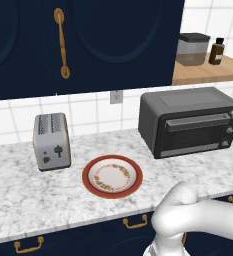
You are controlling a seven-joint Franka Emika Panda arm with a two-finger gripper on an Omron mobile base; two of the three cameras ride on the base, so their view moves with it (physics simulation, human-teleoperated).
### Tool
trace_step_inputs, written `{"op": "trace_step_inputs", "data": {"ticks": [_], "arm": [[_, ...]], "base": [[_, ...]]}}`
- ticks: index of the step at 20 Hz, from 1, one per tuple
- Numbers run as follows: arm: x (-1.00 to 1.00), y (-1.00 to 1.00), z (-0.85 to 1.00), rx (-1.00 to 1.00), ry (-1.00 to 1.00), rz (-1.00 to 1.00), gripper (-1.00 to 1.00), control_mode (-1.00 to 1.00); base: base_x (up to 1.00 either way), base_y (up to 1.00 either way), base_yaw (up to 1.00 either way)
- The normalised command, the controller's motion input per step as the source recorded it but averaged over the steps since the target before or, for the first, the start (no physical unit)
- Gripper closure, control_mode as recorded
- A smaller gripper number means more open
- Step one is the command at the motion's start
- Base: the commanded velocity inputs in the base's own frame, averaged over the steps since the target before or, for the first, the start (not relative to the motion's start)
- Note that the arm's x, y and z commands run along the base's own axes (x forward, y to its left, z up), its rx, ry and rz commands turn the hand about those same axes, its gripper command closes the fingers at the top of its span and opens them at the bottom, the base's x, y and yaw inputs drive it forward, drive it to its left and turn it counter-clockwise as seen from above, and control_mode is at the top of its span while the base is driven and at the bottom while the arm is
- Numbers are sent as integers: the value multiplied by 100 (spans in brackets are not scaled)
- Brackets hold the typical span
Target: Pick up the kebab skewer and baguette bread, and place them inside the toaster oven. Close the toaster oven door and start by setting the timer.
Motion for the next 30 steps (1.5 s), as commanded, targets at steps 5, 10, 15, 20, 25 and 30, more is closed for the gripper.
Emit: {"op": "trace_step_inputs", "data": {"ticks": [5,10,15,20,25,30], "arm": [[0,4,-15,0,-1,0,-100,-100],[0,9,0,0,0,0,-100,-100],[0,13,7,0,0,0,-100,-100],[0,1,18,0,0,0,-100,-100],[0,0,9,0,0,0,-100,-100],[0,0,0,0,0,0,-100,-100]], "base": [[0,0,0],[0,0,0],[0,0,0],[0,0,0],[0,0,0],[0,0,0]]}}
